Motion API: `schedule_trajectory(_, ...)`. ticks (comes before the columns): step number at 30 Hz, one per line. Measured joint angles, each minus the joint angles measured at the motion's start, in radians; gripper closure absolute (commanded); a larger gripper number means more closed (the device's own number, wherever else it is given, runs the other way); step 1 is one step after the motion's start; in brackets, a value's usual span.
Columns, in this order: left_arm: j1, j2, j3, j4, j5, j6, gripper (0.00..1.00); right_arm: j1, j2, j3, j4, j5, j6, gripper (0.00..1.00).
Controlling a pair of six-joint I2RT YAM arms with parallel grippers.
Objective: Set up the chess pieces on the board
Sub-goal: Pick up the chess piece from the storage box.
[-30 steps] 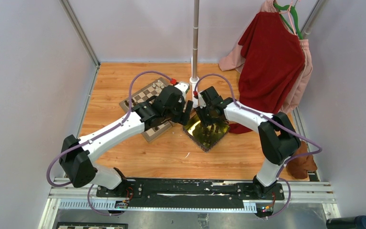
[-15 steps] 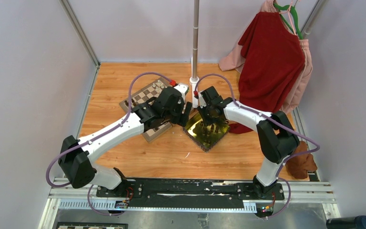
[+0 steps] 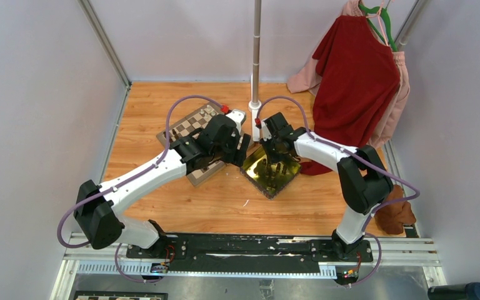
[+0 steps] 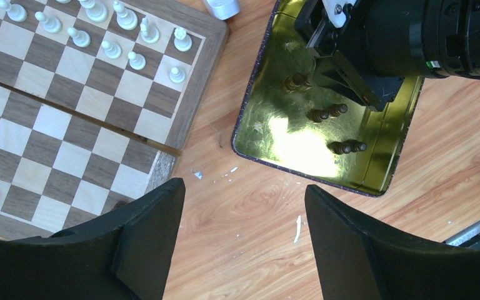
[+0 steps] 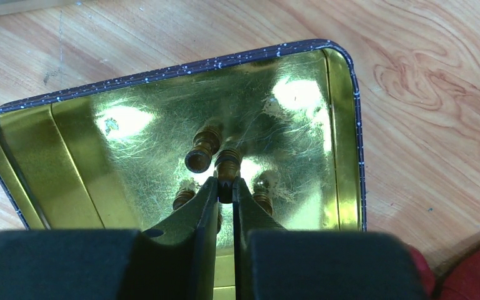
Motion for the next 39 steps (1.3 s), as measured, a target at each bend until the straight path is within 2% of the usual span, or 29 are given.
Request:
schedule_trajectory(20, 0.000, -0.008, 0.000, -0.008, -0.014, 0.000, 0.24, -0.072, -0.018, -0.005, 0.006, -0.100, 0.051, 1.00)
schedule_trajectory(27, 0.000, -0.024, 0.000, -0.037, -0.066, -0.012, 0.24, -0.076, -0.097, -0.004, 0.004, -0.111, 0.062, 1.00)
schedule_trajectory(31, 0.000, -0.107, -0.003, -0.081, -0.145, -0.054, 0.22, -0.075, -0.164, 0.001, -0.003, -0.113, 0.067, 1.00)
schedule_trajectory(35, 0.000, -0.276, -0.014, -0.123, -0.266, -0.120, 0.23, -0.051, -0.198, 0.055, -0.028, -0.103, 0.066, 1.00)
schedule_trajectory(39, 0.000, -0.454, -0.014, -0.154, -0.371, -0.161, 0.23, 0.024, -0.185, 0.151, -0.068, -0.080, 0.065, 1.00)
